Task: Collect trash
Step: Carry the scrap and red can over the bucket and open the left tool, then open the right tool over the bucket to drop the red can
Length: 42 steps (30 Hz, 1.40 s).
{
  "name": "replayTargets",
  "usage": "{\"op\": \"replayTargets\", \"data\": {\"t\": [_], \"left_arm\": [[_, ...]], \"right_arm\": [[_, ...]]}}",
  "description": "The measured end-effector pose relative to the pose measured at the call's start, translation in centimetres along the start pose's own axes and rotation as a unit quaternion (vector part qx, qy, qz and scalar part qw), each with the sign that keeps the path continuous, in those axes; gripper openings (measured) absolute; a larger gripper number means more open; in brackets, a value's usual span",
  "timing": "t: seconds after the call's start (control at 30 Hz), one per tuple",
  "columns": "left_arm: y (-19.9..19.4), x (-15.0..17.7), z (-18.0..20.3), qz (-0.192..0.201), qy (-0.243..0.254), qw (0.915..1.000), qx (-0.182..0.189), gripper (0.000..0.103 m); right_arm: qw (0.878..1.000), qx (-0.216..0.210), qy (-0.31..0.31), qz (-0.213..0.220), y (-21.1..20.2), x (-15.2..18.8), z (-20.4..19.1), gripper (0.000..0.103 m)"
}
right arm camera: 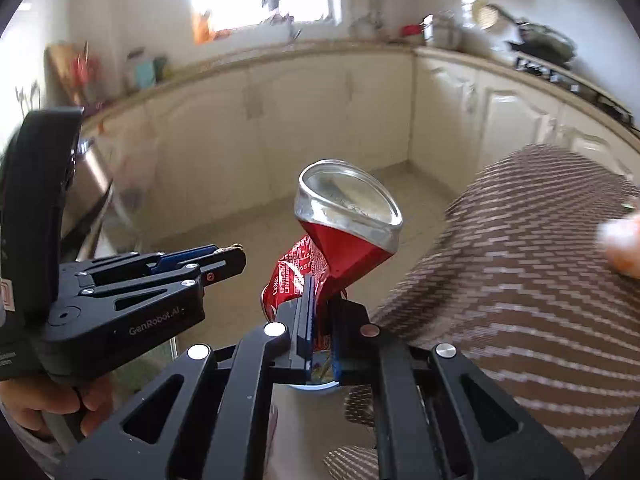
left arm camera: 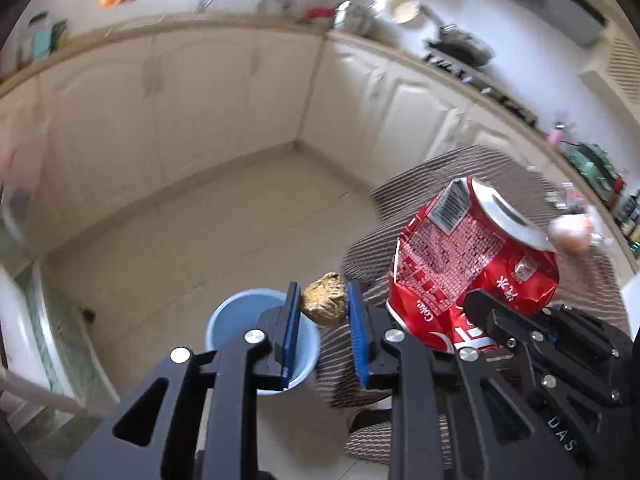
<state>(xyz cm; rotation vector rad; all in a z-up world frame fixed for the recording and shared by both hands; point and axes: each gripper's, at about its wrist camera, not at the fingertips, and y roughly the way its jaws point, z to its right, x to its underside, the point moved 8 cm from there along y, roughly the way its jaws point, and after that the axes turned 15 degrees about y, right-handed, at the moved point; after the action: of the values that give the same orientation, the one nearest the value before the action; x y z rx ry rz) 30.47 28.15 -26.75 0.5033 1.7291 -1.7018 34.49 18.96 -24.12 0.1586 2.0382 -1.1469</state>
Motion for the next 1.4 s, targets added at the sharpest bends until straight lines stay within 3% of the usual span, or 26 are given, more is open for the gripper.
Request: {"op": "replayTargets", "data": {"t": [0.1, 0.27, 0.6, 0.83, 1.13, 1.4], "left_arm": [[3.8, 2.2, -3.1, -0.043, -0.029, 0.9986, -0.003, 0.022], [9.8, 4.1, -5.0, -0.089, -0.041, 0.9952, 0.006, 0.022], [16.6, 3.5, -5.3, -0.11, -0.042, 0.9923, 0.037, 0.023], [17.3, 4.2, -6.2, -0.108, -0.051, 0.9922, 0.034, 0.044], [16.6, 5.4, -8.2, -0.113, -0.074, 0.9906, 0.024, 0.047], [16.7, 6.2, -9.0, -0.12, -0.086, 0.9889, 0.018, 0.047]], "right_arm": [[0.999, 0.008, -0.01, -0.035, 4.3, 1.6, -0.4, 0.006], [0.997, 0.033, -0.015, -0.074, 10.1, 3.1, 0.5, 0.006], [0.991, 0.071, 0.009, -0.116, 16.8, 4.6, 3.7, 0.006], [0.988, 0.074, 0.013, -0.133, 18.9, 5.3, 3.6, 0.006], [0.986, 0.067, 0.012, -0.154, 20.7, 6.5, 2.2, 0.006], [0.986, 0.066, 0.004, -0.151, 22.1, 5.6, 1.8, 0.007]]}}
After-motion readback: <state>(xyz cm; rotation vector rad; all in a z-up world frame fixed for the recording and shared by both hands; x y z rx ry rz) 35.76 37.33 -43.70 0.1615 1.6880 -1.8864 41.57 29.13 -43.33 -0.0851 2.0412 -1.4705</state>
